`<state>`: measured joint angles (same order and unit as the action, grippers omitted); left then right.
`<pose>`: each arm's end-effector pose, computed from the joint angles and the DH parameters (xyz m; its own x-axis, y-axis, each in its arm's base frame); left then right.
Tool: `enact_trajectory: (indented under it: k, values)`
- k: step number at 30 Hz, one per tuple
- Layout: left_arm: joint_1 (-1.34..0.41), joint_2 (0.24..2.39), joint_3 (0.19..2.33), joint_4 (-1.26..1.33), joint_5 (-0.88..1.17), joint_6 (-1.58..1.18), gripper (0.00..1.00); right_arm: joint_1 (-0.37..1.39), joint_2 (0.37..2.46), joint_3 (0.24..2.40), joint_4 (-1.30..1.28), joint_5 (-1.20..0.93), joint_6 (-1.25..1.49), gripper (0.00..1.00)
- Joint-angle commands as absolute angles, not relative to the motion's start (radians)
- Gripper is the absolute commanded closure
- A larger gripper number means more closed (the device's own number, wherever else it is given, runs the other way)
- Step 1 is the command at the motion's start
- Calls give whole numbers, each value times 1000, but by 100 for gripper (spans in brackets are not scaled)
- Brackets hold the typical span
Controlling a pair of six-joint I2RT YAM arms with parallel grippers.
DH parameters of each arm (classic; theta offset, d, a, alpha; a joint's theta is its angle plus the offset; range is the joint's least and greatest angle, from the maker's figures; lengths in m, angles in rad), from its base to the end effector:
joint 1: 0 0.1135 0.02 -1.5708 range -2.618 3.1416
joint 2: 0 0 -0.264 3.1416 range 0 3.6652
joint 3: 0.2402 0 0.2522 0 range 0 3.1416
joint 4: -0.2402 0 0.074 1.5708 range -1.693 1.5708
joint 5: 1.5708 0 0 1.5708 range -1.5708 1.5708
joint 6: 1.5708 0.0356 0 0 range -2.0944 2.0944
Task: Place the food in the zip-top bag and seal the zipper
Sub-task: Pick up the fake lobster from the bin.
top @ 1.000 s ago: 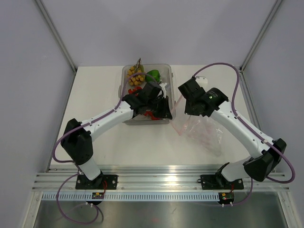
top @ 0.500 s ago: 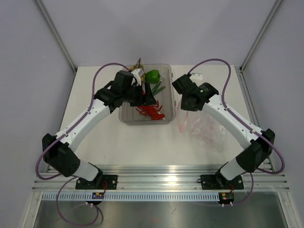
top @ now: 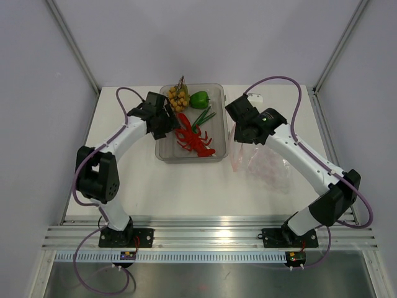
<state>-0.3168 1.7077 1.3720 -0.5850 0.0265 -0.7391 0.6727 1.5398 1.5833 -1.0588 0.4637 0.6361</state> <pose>0.3545 -0.1172 0.2637 -0.7791 -0.4532 -0.4331 -0.2681 0.8654 -0.4233 0.2522 0.1806 0.3580 -0.7560 0.0770 -0.6500 0.0949 0.9955 0.0076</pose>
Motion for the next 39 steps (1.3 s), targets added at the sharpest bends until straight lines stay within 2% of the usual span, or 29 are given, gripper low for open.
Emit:
enact_trajectory:
  k: [1, 7, 13, 31, 39]
  values:
    - [-331, 1776, 1445, -508, -119, -815, 29, 667, 1488, 1611, -1022, 440, 617, 100]
    - [-353, 1914, 1568, -572, -261, -834, 28, 667, 1473, 1608, -1015, 417, 607, 100]
    - [-353, 2009, 1588, -499, -226, -845, 23, 667, 1473, 1611, -1026, 410, 598, 100]
    - [-350, 2092, 1491, -146, -114, -848, 25, 667, 1502, 1586, -1026, 374, 595, 100]
    - [-350, 2114, 1473, -95, -40, -845, 14, 667, 1505, 1574, -1026, 364, 606, 100]
